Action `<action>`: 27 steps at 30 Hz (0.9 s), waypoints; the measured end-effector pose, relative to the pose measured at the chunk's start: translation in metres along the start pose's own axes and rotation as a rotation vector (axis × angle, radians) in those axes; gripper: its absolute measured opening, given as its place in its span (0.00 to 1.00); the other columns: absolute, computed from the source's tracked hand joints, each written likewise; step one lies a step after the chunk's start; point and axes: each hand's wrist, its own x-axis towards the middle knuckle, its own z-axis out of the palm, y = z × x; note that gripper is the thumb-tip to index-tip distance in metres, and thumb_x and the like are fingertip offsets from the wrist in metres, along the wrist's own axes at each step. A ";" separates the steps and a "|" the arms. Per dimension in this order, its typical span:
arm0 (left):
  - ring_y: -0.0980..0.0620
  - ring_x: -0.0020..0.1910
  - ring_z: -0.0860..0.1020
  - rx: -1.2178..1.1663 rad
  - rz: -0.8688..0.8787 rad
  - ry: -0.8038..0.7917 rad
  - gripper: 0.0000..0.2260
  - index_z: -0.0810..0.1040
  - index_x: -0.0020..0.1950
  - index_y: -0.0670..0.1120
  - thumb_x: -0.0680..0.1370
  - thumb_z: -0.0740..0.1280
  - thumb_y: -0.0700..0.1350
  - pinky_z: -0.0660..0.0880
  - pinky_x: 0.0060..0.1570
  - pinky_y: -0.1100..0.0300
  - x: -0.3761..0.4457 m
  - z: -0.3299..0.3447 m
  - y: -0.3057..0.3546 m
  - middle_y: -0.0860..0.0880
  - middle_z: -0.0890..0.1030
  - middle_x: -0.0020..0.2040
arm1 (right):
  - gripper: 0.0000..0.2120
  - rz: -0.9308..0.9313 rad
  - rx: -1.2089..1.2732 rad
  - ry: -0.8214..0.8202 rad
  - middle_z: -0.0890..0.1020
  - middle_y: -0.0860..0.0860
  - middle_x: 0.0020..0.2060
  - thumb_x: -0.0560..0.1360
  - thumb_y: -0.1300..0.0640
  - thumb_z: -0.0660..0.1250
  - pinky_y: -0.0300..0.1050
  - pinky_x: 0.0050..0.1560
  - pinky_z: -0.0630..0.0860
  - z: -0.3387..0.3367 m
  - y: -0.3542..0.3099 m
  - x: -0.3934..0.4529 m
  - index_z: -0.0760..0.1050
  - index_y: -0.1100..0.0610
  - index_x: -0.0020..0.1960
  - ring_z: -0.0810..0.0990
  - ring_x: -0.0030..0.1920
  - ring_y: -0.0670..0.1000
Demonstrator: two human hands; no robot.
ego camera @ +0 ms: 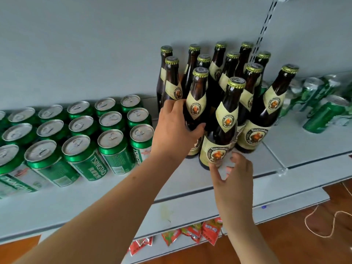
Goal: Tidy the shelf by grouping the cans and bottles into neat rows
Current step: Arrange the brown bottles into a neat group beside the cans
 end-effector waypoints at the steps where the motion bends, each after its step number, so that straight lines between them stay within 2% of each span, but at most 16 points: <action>1: 0.49 0.59 0.74 -0.002 -0.013 0.010 0.25 0.75 0.64 0.46 0.71 0.76 0.53 0.74 0.60 0.54 0.001 -0.002 0.000 0.49 0.72 0.58 | 0.23 -0.020 -0.001 0.043 0.72 0.52 0.59 0.75 0.51 0.69 0.42 0.44 0.78 -0.003 -0.004 -0.009 0.69 0.57 0.67 0.79 0.52 0.52; 4: 0.53 0.54 0.75 -0.034 -0.048 0.003 0.24 0.77 0.62 0.47 0.69 0.77 0.53 0.73 0.55 0.62 0.001 -0.015 -0.003 0.51 0.73 0.56 | 0.18 -0.116 0.050 0.050 0.72 0.49 0.58 0.75 0.53 0.67 0.32 0.40 0.74 -0.005 -0.018 -0.034 0.71 0.54 0.64 0.78 0.50 0.45; 6: 0.54 0.52 0.77 -0.040 -0.063 -0.015 0.25 0.77 0.61 0.47 0.68 0.78 0.54 0.75 0.53 0.62 -0.003 -0.026 -0.009 0.52 0.74 0.56 | 0.19 -0.154 0.070 -0.024 0.74 0.47 0.60 0.76 0.50 0.65 0.29 0.43 0.73 0.001 -0.023 -0.042 0.70 0.53 0.66 0.78 0.52 0.43; 9: 0.56 0.51 0.77 0.011 -0.071 -0.020 0.29 0.76 0.62 0.47 0.66 0.79 0.56 0.77 0.53 0.60 -0.009 -0.041 -0.018 0.52 0.75 0.56 | 0.26 -0.195 0.070 -0.122 0.72 0.48 0.67 0.77 0.49 0.65 0.35 0.54 0.75 0.017 -0.032 -0.042 0.64 0.51 0.73 0.76 0.63 0.44; 11: 0.56 0.51 0.76 0.063 -0.075 -0.048 0.29 0.75 0.63 0.47 0.66 0.78 0.57 0.76 0.52 0.62 -0.010 -0.049 -0.018 0.52 0.75 0.56 | 0.31 -0.221 0.065 -0.169 0.67 0.48 0.73 0.78 0.48 0.64 0.36 0.61 0.72 0.028 -0.042 -0.039 0.57 0.51 0.77 0.71 0.70 0.46; 13: 0.54 0.51 0.75 0.142 -0.064 -0.134 0.28 0.74 0.62 0.47 0.67 0.77 0.58 0.74 0.51 0.62 -0.005 -0.057 -0.015 0.52 0.75 0.56 | 0.34 -0.252 0.063 -0.187 0.63 0.47 0.75 0.78 0.47 0.65 0.33 0.65 0.66 0.039 -0.053 -0.034 0.53 0.51 0.79 0.65 0.73 0.45; 15: 0.52 0.51 0.77 0.207 -0.052 -0.296 0.26 0.74 0.60 0.47 0.68 0.75 0.58 0.76 0.53 0.56 0.006 -0.070 -0.013 0.51 0.76 0.55 | 0.36 -0.256 0.092 -0.177 0.62 0.47 0.76 0.78 0.49 0.67 0.26 0.65 0.59 0.047 -0.061 -0.028 0.52 0.53 0.79 0.63 0.73 0.44; 17: 0.50 0.52 0.78 0.214 -0.052 -0.484 0.20 0.75 0.59 0.45 0.71 0.73 0.52 0.77 0.54 0.51 0.020 -0.087 -0.012 0.49 0.79 0.54 | 0.38 -0.233 0.131 -0.171 0.63 0.49 0.75 0.77 0.50 0.68 0.18 0.63 0.52 0.053 -0.065 -0.020 0.52 0.55 0.79 0.62 0.72 0.43; 18: 0.49 0.52 0.79 0.218 -0.058 -0.524 0.17 0.76 0.60 0.44 0.73 0.70 0.47 0.77 0.52 0.52 0.028 -0.093 -0.014 0.49 0.81 0.54 | 0.38 -0.225 0.144 -0.171 0.64 0.50 0.74 0.77 0.51 0.69 0.16 0.61 0.50 0.055 -0.065 -0.016 0.52 0.56 0.79 0.62 0.72 0.43; 19: 0.51 0.50 0.79 0.222 -0.072 -0.495 0.15 0.76 0.61 0.44 0.75 0.67 0.42 0.77 0.48 0.57 0.036 -0.099 -0.018 0.49 0.82 0.54 | 0.38 -0.214 0.159 -0.176 0.64 0.51 0.74 0.76 0.52 0.69 0.14 0.60 0.50 0.057 -0.065 -0.014 0.52 0.57 0.79 0.63 0.71 0.44; 20: 0.54 0.47 0.79 0.211 -0.083 -0.399 0.15 0.77 0.62 0.46 0.76 0.65 0.40 0.75 0.42 0.63 0.046 -0.102 -0.022 0.51 0.83 0.53 | 0.39 -0.201 0.178 -0.184 0.65 0.51 0.73 0.76 0.52 0.70 0.14 0.59 0.51 0.058 -0.065 -0.013 0.53 0.57 0.79 0.64 0.71 0.45; 22: 0.57 0.42 0.79 0.088 -0.065 -0.194 0.12 0.78 0.60 0.49 0.77 0.68 0.43 0.74 0.39 0.69 0.067 -0.102 -0.026 0.54 0.83 0.51 | 0.38 -0.180 0.235 -0.184 0.68 0.51 0.71 0.75 0.51 0.71 0.14 0.58 0.55 0.060 -0.067 -0.012 0.55 0.57 0.78 0.68 0.70 0.46; 23: 0.56 0.43 0.81 -0.022 -0.056 -0.182 0.11 0.79 0.59 0.49 0.77 0.70 0.47 0.77 0.44 0.67 0.076 -0.100 -0.026 0.54 0.84 0.51 | 0.38 -0.178 0.259 -0.174 0.69 0.51 0.70 0.75 0.49 0.71 0.15 0.58 0.57 0.059 -0.070 -0.012 0.56 0.56 0.78 0.69 0.69 0.47; 25: 0.52 0.50 0.83 -0.201 -0.038 -0.268 0.14 0.81 0.59 0.47 0.76 0.73 0.52 0.79 0.56 0.55 0.094 -0.093 -0.024 0.52 0.84 0.52 | 0.39 -0.194 0.290 -0.149 0.69 0.50 0.70 0.74 0.46 0.71 0.16 0.59 0.57 0.055 -0.076 -0.012 0.56 0.55 0.78 0.68 0.70 0.45; 27: 0.48 0.53 0.83 -0.201 0.022 -0.328 0.15 0.81 0.56 0.45 0.74 0.74 0.52 0.79 0.57 0.51 0.106 -0.087 -0.020 0.47 0.84 0.52 | 0.39 -0.227 0.293 -0.129 0.67 0.48 0.72 0.74 0.45 0.70 0.19 0.62 0.57 0.051 -0.081 -0.009 0.55 0.54 0.78 0.66 0.71 0.45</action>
